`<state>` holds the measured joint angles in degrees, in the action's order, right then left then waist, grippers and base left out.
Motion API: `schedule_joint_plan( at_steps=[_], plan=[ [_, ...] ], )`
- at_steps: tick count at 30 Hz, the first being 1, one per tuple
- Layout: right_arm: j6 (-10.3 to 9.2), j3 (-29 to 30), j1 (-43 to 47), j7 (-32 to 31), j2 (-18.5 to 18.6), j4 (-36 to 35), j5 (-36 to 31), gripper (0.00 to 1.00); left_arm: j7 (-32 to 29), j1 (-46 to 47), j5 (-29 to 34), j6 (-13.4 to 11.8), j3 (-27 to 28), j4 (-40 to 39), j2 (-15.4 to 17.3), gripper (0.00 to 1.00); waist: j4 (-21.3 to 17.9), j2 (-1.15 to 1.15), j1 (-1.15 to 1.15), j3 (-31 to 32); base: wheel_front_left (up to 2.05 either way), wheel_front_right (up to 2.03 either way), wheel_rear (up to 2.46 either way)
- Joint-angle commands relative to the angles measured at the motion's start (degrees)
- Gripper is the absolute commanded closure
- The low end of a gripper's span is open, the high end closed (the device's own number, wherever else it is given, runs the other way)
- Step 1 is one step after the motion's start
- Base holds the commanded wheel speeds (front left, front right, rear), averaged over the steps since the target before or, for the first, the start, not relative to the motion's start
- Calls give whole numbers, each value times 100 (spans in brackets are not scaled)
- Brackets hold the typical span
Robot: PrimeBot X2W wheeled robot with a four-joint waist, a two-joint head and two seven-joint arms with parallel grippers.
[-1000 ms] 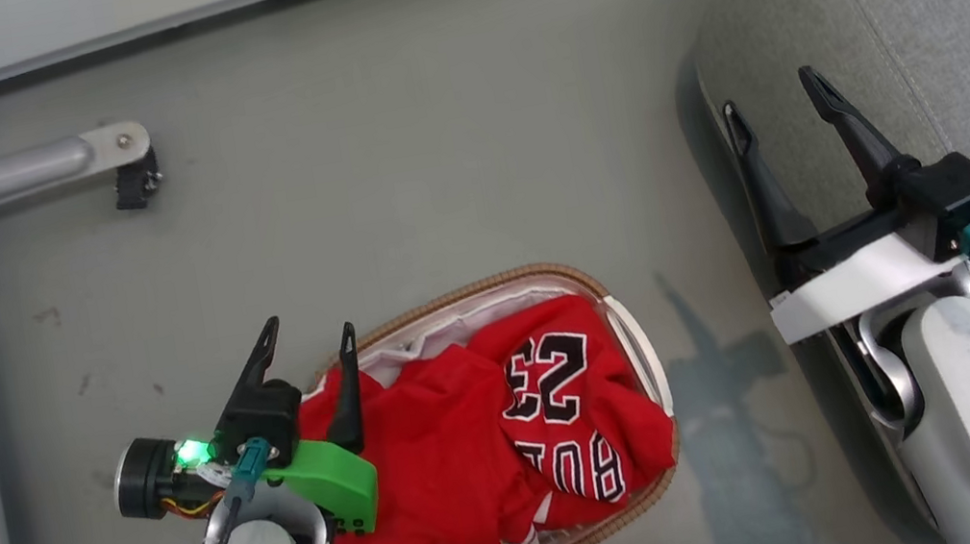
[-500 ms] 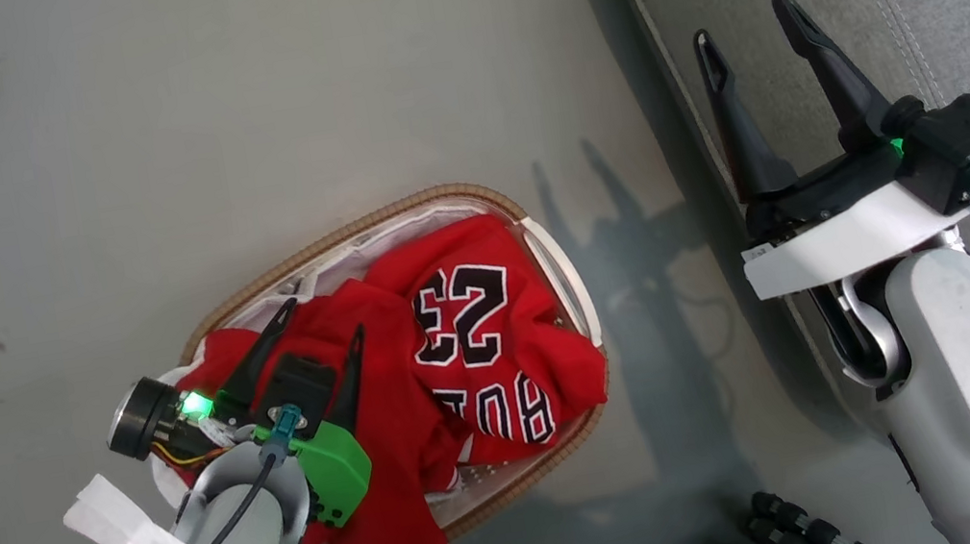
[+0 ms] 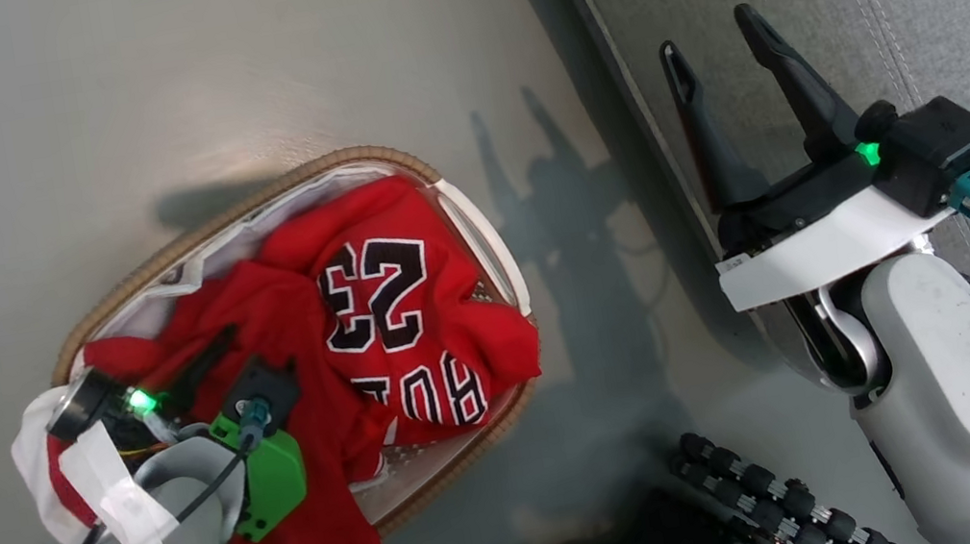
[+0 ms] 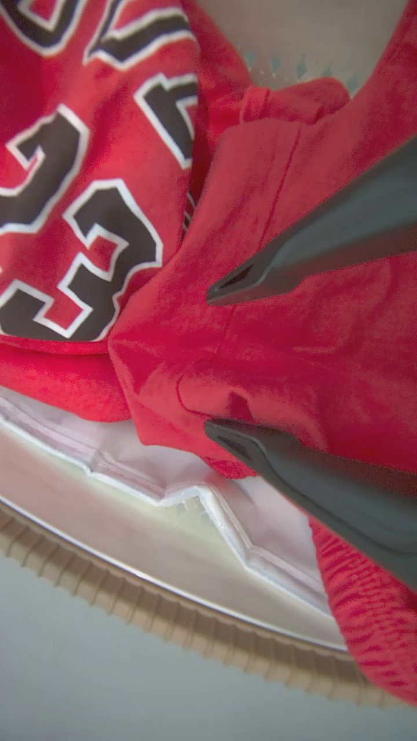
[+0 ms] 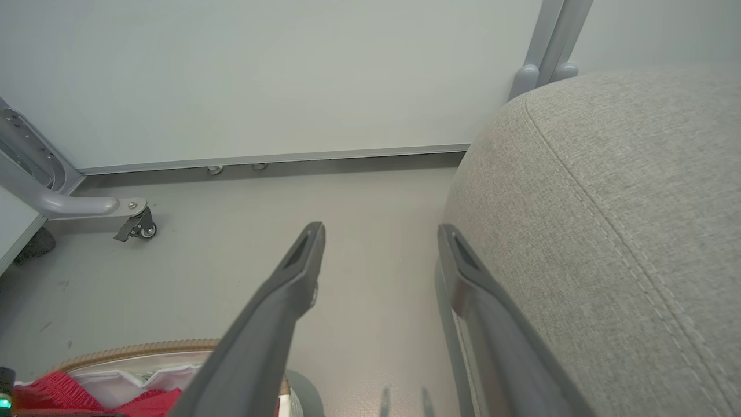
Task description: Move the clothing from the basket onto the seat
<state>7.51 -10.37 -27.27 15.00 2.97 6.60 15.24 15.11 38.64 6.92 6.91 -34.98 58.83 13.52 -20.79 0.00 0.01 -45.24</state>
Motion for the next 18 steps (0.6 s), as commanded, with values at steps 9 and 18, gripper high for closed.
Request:
schedule_joint_plan(
  at_steps=[9,18],
  plan=[
    [-4,-112,-47,27,0,58,162,0,-139,480,-48,-58,-105,1028,-161,100,-202,0,-1,-191,0,0,0],
    [-4,-15,56,27,4,189,10,0,10,171,-367,-49,-35,1031,-451,100,-31,0,-1,373,0,0,0]
  ],
)
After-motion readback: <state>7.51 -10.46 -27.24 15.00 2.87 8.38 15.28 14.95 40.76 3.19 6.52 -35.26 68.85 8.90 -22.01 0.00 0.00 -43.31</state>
